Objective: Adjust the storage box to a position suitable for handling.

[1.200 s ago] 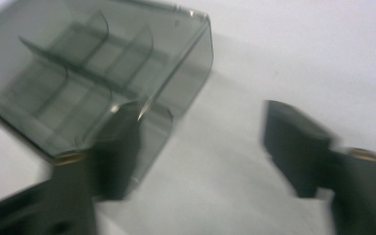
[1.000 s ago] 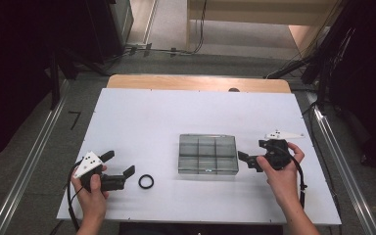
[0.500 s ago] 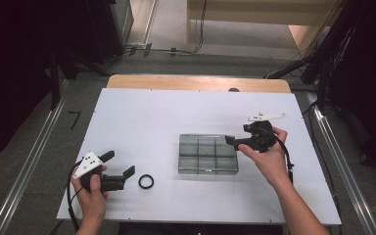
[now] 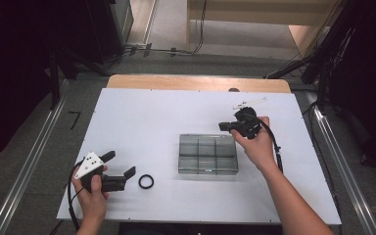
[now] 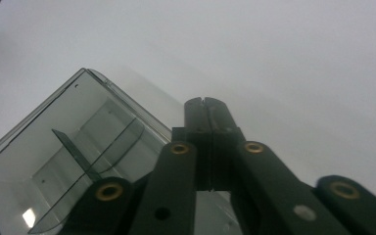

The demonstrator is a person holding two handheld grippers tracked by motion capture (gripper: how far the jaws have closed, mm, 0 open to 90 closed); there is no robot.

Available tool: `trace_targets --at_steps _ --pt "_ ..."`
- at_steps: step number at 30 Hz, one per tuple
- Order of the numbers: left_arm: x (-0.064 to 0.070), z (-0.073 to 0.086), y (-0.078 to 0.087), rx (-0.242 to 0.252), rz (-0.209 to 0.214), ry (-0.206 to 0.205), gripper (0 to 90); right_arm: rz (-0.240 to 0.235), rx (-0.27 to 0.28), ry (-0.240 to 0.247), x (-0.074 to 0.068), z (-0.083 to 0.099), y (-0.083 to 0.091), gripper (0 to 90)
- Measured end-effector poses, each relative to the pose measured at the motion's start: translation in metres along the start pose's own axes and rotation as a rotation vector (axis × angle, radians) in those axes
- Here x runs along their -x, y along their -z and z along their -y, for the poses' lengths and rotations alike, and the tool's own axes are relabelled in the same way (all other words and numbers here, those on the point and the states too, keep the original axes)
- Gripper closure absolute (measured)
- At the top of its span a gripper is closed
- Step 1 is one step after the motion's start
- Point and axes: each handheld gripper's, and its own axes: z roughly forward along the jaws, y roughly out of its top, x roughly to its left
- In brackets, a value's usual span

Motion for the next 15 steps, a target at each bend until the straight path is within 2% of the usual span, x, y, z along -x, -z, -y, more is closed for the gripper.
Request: trace_targets --at_steps 2,3,8,12,15 --pt "0.0 0.0 0.0 -0.001 0.001 0.0 0.0 -0.008 -0.026 0.012 0.0 -0.004 -0.007 87.5" --pt "0.0 0.0 0.0 -0.001 0.001 0.0 0.0 -0.028 -0.061 0.009 0.001 -0.008 -0.015 87.6" --pt "0.0 0.0 0.0 0.001 0.002 0.002 0.0 -0.046 -0.092 0.023 -0.001 -0.014 -0.026 87.7" --pt "-0.001 0.0 0.0 0.001 0.002 0.005 0.0 -0.035 -0.14 0.039 -0.002 -0.018 -0.038 87.7" --pt "-0.001 0.0 0.0 0.002 0.004 0.006 0.0 -0.037 -0.159 0.027 0.0 -0.02 -0.046 87.8"
